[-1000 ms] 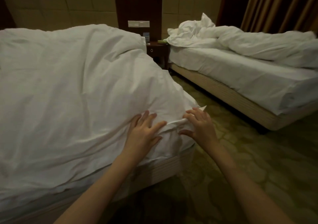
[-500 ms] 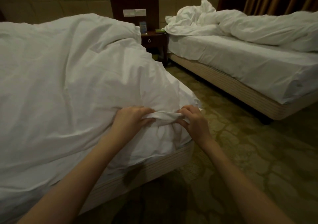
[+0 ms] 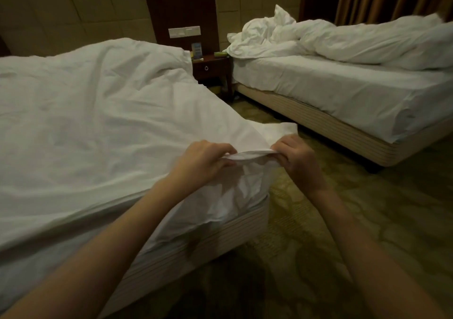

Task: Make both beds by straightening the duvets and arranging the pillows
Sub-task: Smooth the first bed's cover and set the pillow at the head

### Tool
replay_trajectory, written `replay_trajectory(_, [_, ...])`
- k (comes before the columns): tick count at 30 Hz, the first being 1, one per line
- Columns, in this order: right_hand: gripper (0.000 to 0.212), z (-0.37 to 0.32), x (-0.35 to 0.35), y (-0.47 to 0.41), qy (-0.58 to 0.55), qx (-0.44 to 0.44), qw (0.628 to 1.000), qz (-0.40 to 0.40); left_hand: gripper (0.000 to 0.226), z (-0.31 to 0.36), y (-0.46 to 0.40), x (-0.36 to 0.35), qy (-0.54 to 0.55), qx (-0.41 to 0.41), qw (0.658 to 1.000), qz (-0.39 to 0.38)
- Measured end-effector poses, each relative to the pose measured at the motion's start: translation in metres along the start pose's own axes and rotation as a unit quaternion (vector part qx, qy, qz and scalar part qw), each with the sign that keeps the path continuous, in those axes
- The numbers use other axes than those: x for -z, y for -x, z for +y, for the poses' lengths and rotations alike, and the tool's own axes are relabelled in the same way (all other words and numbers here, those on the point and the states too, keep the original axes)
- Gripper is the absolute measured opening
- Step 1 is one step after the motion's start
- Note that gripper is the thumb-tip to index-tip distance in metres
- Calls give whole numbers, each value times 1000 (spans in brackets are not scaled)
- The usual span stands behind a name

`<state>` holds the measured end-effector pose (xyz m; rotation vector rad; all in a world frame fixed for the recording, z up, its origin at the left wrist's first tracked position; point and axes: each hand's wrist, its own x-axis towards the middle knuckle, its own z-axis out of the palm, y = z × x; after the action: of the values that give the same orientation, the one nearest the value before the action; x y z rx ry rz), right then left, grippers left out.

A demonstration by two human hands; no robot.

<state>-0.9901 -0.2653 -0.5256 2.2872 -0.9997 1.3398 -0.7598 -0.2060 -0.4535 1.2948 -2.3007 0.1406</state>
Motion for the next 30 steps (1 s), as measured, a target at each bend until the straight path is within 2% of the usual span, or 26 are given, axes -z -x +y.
replay_trajectory(4, [25, 10, -1, 24, 21, -55, 998, -3, 20, 13, -6, -21, -36, -4, 999, -36])
replay_trajectory(6, [16, 2, -27, 50, -3, -104, 993, -53, 15, 8, 9, -43, -43, 31, 995, -82])
replay_trajectory(8, [6, -10, -57, 74, -37, -182, 977, -99, 4, -3, 26, -62, -47, 35, 995, -77])
replay_trajectory(10, [22, -17, -75, 87, -91, -274, 949, -123, 6, -18, 35, -76, -32, 31, 996, -72])
replay_trajectory(12, [31, -20, -84, 88, -131, -293, 935, -148, 18, -28, 38, -85, -52, 28, 993, -105])
replay_trajectory(15, [45, -22, -76, 85, -157, -319, 915, -189, 16, -28, 38, -93, -104, 2, 989, -106])
replay_trajectory(21, [36, -10, -59, 75, -167, -413, 891, -91, 19, -23, 38, -97, -87, -18, 994, -61])
replay_trajectory(26, [61, 0, -69, 50, -232, -476, 845, -71, 25, -19, 35, -94, -50, 8, 998, 22])
replay_trajectory(30, [67, 4, -77, 40, -291, -519, 801, -74, 29, -19, 41, -94, -79, -39, 994, 69])
